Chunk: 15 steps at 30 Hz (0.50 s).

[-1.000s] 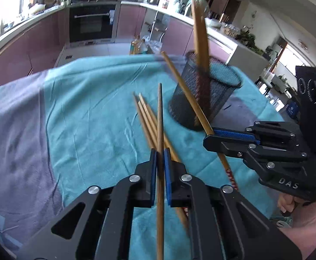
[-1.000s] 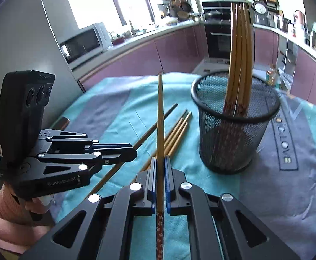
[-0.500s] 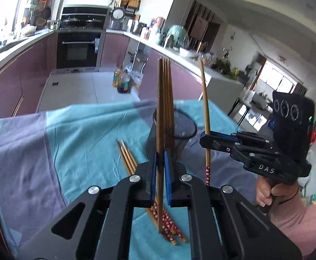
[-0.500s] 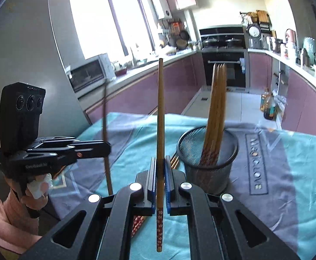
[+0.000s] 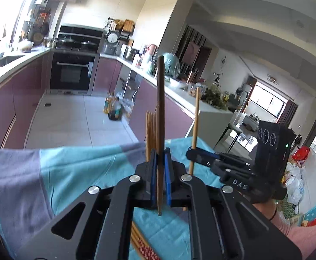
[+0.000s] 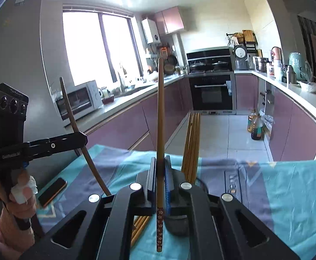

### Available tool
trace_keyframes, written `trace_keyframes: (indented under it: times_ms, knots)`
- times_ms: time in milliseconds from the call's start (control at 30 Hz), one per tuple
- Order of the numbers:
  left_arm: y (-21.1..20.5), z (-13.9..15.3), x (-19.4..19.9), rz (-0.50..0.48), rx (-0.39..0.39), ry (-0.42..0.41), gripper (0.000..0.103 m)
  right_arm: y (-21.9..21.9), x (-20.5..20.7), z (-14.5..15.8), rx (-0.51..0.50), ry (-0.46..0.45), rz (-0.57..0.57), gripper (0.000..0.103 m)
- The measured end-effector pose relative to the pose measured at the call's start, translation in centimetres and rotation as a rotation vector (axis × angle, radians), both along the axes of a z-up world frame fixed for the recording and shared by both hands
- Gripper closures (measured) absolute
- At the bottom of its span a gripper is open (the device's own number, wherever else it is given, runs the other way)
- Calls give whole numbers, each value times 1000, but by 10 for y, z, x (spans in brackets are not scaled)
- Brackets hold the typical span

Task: Organize utensils
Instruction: 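Lift the chopstick upright and lower it into the black mesh holder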

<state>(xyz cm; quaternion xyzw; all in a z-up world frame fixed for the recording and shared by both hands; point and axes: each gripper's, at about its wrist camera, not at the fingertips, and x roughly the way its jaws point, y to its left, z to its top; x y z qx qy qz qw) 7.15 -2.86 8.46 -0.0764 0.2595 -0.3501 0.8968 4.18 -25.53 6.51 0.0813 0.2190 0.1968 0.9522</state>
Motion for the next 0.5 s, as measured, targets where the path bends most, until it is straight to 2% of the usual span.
trace_keyframes:
  times_ms: [267, 400, 500]
  knots:
    - [-18, 28, 5, -3, -16, -60, 96, -5, 16, 18, -2, -63, -21, 97]
    - [-32, 31, 8, 20, 39, -78, 96, -5, 26, 17, -13, -70, -35, 97]
    - [-47, 23, 10, 25, 95, -71, 96, -4, 33, 11, -31, -72, -51, 97]
